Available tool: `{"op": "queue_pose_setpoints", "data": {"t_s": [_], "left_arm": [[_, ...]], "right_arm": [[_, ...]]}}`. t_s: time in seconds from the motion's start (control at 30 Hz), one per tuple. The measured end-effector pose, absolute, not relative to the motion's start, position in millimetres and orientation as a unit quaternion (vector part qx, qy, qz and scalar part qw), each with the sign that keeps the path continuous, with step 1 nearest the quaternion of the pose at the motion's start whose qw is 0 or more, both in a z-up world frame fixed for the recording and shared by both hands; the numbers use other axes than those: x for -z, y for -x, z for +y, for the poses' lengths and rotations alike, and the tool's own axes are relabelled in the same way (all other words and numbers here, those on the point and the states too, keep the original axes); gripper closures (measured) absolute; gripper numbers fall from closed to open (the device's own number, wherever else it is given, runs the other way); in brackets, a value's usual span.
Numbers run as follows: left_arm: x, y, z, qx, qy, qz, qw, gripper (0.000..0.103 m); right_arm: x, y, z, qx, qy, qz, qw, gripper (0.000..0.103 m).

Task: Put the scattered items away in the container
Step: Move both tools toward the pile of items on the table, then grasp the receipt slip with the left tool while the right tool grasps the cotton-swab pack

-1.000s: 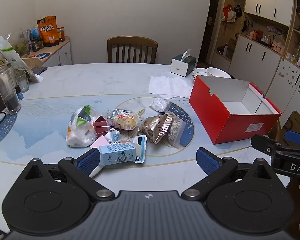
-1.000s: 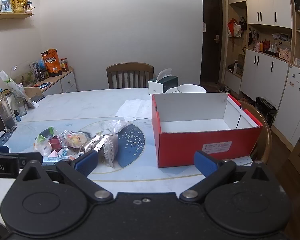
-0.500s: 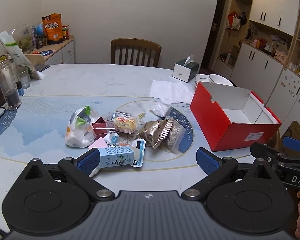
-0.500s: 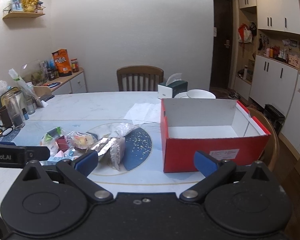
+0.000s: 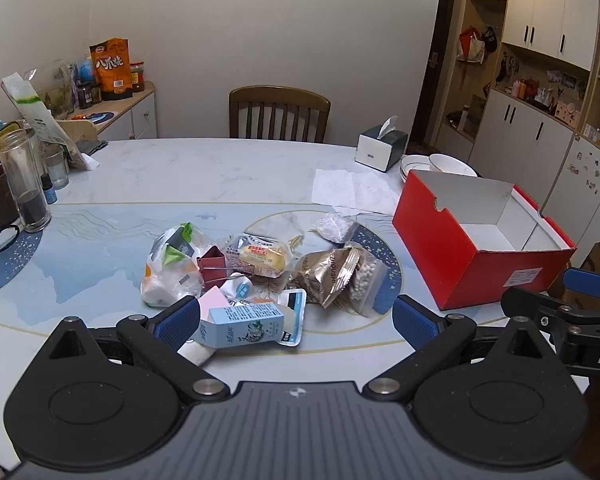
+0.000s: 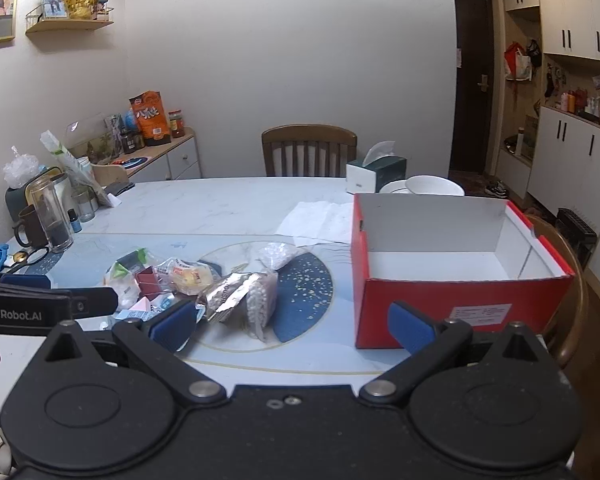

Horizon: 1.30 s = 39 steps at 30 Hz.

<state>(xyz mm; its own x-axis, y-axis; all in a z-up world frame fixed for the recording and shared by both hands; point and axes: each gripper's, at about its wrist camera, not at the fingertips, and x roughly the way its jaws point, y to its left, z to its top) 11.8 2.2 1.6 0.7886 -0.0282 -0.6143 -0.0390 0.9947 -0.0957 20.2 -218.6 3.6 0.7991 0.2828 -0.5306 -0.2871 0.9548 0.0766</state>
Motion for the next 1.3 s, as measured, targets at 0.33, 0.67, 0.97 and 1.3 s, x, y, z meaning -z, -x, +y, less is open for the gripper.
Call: {"op": "queue_pose_setpoints", "data": {"t_s": [0.33, 0.67, 0.97, 1.3], "left_arm": [[14, -36, 17, 0.017, 0.019, 0.327, 0.945, 0.000], [40, -55, 33, 0.055, -0.025, 0.341, 0.938, 0.000], [69, -73, 44, 0.087, -0.061, 0.354, 0.929, 0.001], [87, -92, 48, 0.127, -0.100, 0.357, 0.920, 0.006]], "right_arm": [[2, -39, -193, -0.155, 0.009, 0.289, 0.945, 0.001], [21, -68, -171, -0.162, -0.007, 0.332, 0.929, 0.002], [39, -101, -146, -0.151, 0.025, 0.348, 0.925, 0.003], [63, -140, -135, -0.136, 0.040, 0.381, 0.914, 0.018]]}}
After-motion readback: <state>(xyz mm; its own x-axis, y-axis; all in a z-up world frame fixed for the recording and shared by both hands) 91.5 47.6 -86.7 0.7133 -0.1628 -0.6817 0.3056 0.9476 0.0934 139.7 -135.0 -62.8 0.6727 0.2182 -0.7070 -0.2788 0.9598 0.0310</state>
